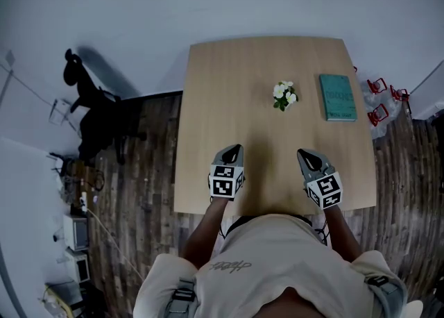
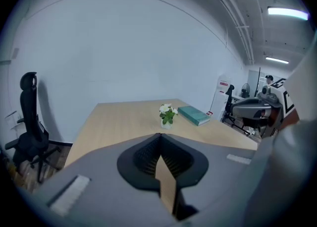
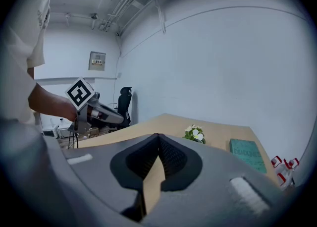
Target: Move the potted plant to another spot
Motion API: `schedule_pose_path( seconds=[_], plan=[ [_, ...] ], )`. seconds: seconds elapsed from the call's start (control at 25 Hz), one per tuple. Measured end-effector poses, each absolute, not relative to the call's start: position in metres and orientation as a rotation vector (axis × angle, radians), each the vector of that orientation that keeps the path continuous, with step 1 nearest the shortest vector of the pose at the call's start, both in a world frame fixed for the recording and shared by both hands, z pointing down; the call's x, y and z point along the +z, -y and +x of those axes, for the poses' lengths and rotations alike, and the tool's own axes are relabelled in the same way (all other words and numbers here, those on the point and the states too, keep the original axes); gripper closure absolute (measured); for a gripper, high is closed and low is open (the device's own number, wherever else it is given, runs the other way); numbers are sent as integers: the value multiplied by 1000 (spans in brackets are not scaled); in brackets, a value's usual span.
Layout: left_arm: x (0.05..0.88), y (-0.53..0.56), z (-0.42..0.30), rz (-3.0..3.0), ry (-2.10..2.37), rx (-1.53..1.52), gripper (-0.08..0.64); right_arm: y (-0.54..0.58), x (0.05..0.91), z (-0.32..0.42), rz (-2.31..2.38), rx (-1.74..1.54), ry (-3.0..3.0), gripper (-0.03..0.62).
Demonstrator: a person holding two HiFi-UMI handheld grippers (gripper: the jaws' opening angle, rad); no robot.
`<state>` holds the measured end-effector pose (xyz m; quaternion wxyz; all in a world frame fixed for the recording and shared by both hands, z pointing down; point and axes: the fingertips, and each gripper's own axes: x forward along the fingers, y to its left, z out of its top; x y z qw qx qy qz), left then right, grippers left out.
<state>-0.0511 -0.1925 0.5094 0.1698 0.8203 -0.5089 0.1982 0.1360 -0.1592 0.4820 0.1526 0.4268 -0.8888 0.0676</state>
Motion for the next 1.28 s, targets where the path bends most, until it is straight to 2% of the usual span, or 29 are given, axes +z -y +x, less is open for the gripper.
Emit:
schedule_pose_path(
  seconds=[0.28,1.0,1.28],
  plan=[
    [462,196,-49,2410,1464,450,545,172,430,138,1313,243,2664,589],
    [366,208,-61,2577,1538,276,545,181,347,114,1288,-145,2653,589],
    [354,206,-64,2634,1554,299,545,179,327,104,1337,-193,2702,589]
  ],
)
